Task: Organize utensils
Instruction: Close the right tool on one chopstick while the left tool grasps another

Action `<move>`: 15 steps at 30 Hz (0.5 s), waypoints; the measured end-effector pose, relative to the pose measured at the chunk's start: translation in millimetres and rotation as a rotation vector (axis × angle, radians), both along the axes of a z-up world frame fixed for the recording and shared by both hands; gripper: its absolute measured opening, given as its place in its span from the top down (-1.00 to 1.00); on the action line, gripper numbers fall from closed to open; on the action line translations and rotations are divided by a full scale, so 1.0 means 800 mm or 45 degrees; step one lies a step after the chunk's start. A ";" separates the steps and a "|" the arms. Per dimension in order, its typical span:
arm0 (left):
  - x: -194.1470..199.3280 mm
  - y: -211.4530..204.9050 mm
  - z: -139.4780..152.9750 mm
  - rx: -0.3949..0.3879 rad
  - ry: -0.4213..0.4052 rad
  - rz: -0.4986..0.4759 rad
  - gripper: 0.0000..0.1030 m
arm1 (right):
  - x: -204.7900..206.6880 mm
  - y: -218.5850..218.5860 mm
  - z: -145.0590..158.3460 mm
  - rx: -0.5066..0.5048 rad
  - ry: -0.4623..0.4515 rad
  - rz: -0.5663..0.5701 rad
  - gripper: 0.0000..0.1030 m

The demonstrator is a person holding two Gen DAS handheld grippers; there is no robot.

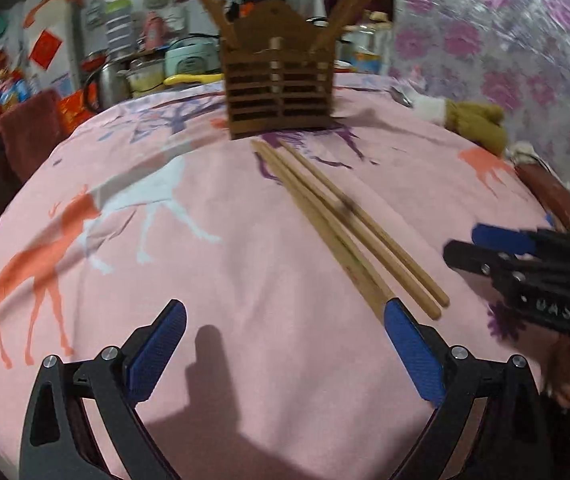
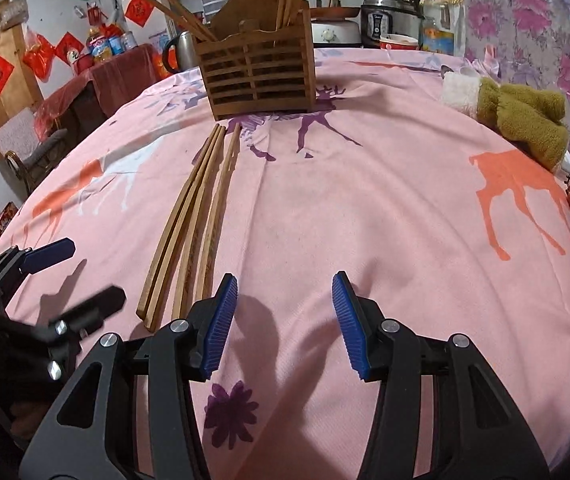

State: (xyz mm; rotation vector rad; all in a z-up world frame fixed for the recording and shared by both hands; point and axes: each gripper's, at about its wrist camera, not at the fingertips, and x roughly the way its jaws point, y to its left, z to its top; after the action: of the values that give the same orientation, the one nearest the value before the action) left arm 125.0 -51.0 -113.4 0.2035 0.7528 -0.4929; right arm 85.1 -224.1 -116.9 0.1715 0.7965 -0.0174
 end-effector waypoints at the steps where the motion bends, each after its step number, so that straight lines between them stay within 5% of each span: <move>1: -0.002 -0.004 -0.001 0.002 0.003 -0.016 -0.89 | 0.000 -0.001 0.000 0.002 0.000 -0.001 0.03; 15: 0.007 -0.013 -0.015 0.062 0.077 0.001 -0.92 | 0.000 0.000 0.000 -0.001 0.004 0.001 0.00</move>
State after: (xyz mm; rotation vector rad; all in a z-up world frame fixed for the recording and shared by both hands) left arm 131.0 -61.7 -125.3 0.2345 0.8245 -0.4821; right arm 85.2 -223.9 -117.1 0.1707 0.7994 -0.0170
